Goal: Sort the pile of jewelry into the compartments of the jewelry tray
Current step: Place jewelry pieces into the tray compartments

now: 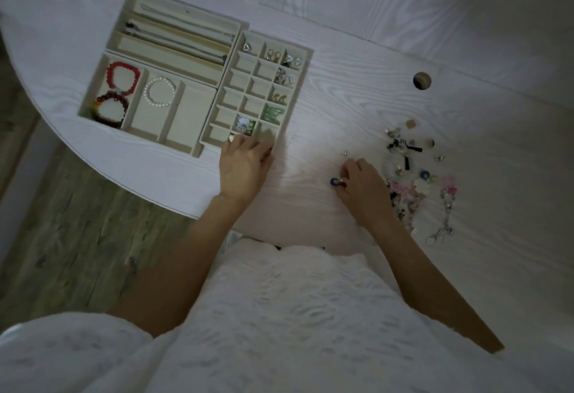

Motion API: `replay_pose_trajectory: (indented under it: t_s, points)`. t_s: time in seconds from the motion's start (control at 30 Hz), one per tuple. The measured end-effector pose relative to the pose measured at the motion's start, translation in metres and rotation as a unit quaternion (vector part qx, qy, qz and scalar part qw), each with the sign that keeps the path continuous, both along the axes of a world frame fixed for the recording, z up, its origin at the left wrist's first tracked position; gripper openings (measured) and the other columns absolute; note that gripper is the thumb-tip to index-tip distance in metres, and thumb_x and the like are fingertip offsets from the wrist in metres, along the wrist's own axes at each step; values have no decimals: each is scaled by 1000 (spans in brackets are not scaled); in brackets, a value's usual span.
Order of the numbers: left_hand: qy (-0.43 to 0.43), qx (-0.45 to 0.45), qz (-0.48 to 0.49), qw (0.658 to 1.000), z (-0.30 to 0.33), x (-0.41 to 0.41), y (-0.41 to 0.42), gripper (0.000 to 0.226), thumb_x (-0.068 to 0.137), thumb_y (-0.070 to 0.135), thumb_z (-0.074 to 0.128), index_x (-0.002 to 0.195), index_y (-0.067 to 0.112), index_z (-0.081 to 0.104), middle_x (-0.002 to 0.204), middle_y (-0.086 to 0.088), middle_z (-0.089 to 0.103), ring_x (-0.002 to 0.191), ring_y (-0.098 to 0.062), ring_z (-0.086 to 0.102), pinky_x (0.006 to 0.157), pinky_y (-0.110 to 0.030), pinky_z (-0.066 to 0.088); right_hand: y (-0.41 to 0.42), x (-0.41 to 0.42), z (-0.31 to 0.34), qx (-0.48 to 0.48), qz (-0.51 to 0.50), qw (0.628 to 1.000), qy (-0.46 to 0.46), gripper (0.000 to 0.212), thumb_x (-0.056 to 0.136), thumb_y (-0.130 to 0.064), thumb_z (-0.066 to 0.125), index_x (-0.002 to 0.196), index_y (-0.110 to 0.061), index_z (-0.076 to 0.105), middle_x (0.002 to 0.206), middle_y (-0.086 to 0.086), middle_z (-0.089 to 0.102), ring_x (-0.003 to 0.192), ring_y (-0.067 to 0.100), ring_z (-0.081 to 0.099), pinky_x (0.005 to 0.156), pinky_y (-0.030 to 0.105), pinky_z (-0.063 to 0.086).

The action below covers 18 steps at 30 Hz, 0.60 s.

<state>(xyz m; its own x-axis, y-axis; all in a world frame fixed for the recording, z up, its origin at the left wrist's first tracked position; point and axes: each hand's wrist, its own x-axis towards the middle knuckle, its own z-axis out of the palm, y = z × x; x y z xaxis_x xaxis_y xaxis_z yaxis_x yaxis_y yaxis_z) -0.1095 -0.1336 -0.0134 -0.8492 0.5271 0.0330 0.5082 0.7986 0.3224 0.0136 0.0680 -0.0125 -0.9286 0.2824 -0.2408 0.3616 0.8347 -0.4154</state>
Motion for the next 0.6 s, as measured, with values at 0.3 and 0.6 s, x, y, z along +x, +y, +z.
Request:
replay_pose_trajectory:
  t_s: [0.3,0.6]
  points:
    - [15,89,90,992,-2,14,-14,23,88,32,58,106,22,70,102,3,68,96,-19,52,75,-28,24,-31,-64,32,-231,-57,971,31,15,85,-13,65,99,-17,64,79,-4,62,64,7,54,64,25,46]
    - [-57,184,269,944,-2,6,-78,33,88,28,57,118,16,63,111,-3,62,101,-16,46,87,-21,31,-125,-147,33,-287,39,957,0,22,83,-15,69,105,-12,63,92,-2,65,78,7,59,69,13,46]
